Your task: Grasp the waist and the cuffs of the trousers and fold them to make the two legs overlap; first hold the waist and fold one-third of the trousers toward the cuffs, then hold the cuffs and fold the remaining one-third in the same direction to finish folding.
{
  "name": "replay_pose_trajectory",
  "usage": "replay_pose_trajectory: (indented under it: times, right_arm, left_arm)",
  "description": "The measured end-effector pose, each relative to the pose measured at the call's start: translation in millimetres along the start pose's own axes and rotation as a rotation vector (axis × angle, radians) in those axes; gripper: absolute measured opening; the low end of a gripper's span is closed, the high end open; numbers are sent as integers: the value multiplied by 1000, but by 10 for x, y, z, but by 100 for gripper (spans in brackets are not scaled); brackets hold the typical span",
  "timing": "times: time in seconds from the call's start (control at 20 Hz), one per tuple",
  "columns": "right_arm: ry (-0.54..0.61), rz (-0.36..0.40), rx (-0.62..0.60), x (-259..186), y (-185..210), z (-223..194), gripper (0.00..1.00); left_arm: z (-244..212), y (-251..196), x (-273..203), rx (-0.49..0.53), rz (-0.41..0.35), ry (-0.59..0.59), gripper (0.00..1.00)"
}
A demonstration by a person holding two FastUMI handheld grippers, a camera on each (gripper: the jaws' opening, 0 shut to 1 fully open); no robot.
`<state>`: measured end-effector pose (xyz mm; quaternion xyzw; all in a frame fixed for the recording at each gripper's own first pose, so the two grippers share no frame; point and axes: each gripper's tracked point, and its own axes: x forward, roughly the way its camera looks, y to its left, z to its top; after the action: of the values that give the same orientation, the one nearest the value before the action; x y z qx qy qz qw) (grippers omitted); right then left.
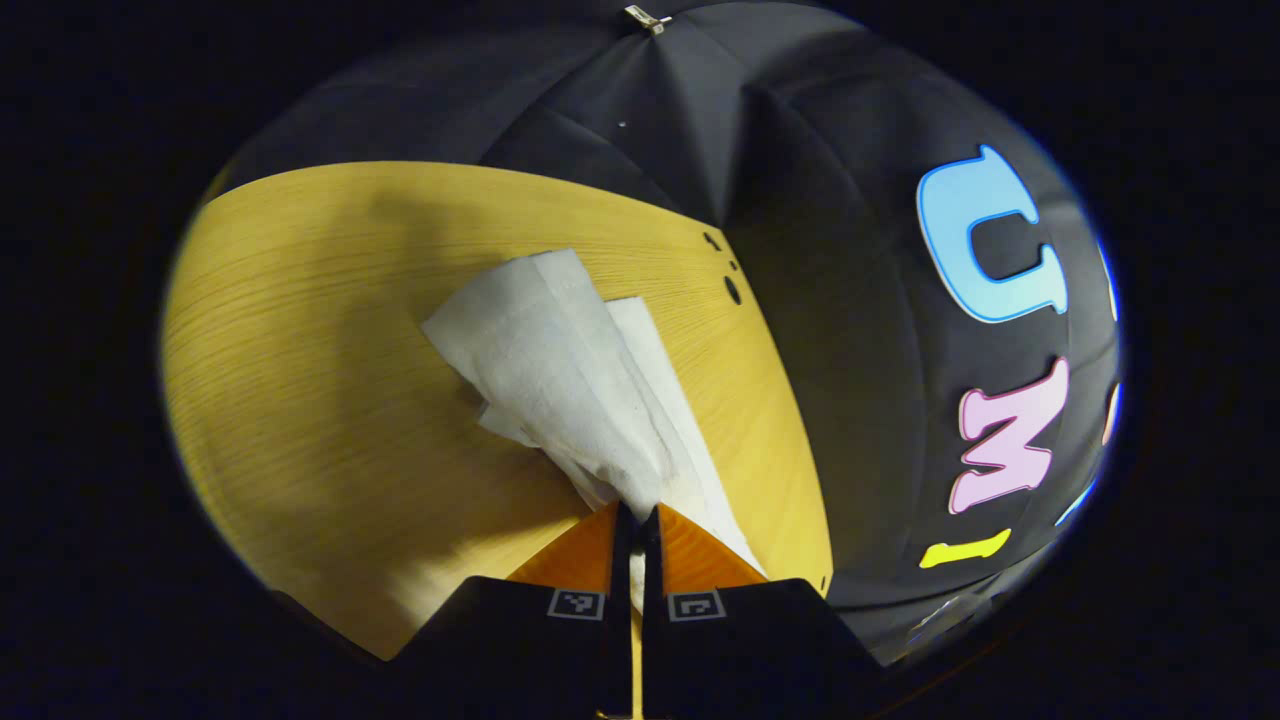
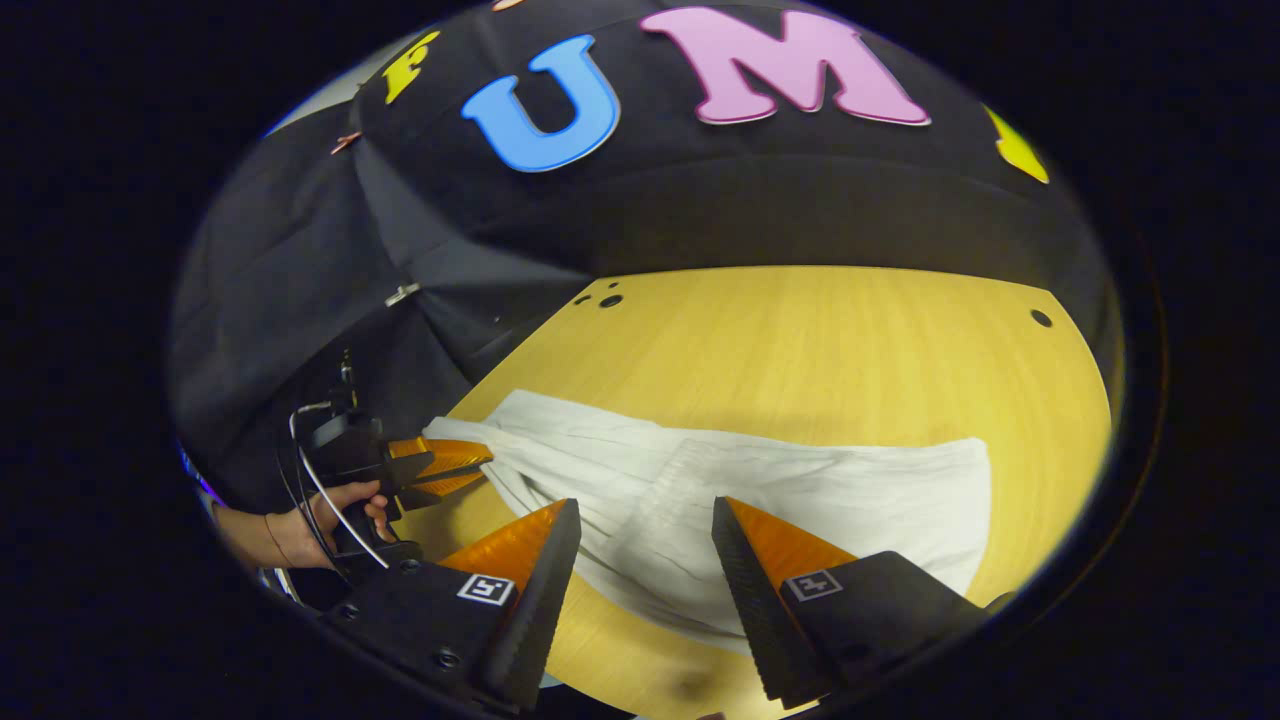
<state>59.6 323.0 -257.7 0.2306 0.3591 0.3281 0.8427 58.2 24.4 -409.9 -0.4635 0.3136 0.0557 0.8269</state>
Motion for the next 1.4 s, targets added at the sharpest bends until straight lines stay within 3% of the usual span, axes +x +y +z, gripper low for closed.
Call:
replay_pose_trajectory:
  times: [0.3,0.5,0.55,0.85,1.4]
  right_arm:
    - [-110,-238,142,-897,-1170,59,83]
    - [-171,-357,220,-1389,-1685,-59,83]
    - [-179,-378,235,-1524,-1774,-96,83]
    - [-208,-441,286,-1922,-2129,-252,83]
    - [-235,-467,316,-2149,-2489,-231,83]
  left_arm:
    - [12,-644,-97,131,-131,-1,8]
    - [-149,-1222,-141,284,-209,8,3]
    - [-212,-1372,-150,329,-229,15,6]
    - [-941,-2157,-294,594,-338,74,6]
    - [-2085,-2573,-153,881,-385,199,6]
